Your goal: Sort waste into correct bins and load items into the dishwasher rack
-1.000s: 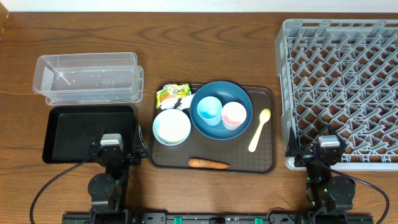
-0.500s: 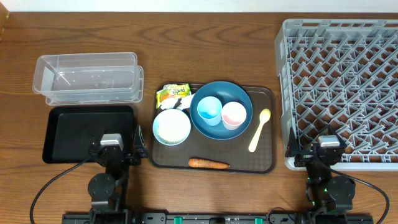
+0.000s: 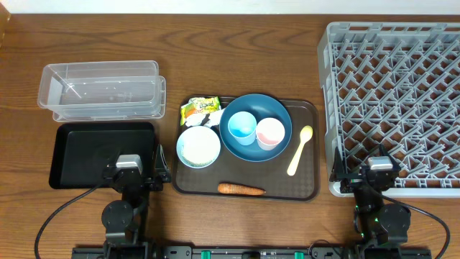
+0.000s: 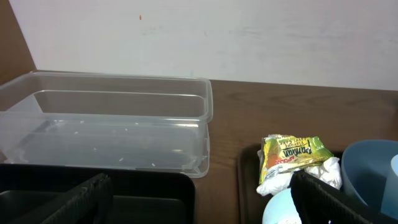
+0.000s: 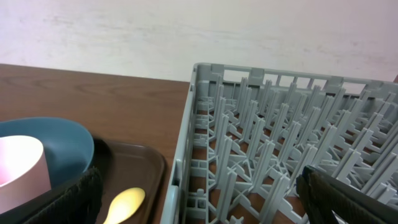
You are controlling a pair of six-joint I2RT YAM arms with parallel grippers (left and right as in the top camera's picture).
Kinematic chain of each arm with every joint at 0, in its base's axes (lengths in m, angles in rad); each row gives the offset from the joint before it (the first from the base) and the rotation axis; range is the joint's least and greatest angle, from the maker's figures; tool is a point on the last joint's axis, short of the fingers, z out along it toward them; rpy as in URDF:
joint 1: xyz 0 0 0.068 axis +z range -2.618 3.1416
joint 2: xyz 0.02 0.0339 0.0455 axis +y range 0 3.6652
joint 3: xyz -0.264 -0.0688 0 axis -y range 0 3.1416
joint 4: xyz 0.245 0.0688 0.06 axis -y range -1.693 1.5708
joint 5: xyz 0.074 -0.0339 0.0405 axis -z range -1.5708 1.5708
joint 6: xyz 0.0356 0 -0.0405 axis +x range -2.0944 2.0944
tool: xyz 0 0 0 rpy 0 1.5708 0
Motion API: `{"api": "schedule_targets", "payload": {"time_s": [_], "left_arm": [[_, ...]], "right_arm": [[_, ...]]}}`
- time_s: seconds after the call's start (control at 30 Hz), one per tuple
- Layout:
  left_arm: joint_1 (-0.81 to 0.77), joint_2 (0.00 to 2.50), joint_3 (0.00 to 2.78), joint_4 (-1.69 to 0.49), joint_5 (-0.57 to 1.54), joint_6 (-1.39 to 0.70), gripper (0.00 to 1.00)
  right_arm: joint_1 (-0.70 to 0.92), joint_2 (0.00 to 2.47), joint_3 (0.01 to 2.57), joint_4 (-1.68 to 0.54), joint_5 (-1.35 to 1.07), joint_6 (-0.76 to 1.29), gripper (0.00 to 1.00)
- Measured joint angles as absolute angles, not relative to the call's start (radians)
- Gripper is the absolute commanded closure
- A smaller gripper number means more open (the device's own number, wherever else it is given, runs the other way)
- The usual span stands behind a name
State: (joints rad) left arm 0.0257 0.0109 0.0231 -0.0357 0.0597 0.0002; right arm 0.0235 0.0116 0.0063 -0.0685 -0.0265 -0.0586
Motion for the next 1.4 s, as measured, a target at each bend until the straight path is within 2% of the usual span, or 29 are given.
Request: {"api": "schedule_targets", "payload": {"time_s": [0.43,0.77,1.17,1.4], "left_arm": [[0.026,0.038,0.030,-0.049,0.061,-0.057,0.07],[0.026,0.313,0.213,-0.239,0.068,-0.079,0.07],[0.026,0.664,0.618,-0.551,0.136,-0.079,0.07],[0.026,0.794,0.850,-0.888,0.161,-0.079,0.07]], "right_arm": [[0.023,0.012,0.006,-0.069,-0.026,-0.028,0.01],[0.023,0.047,0.097,-0.218,-0.017,-0.006,0.01],[0.023,0.400,0.374,-0.315,-0.028,-0.004,0.01],[0.023,0.670,0.667,-0.603,-0.046,-0.002,0.01]]}}
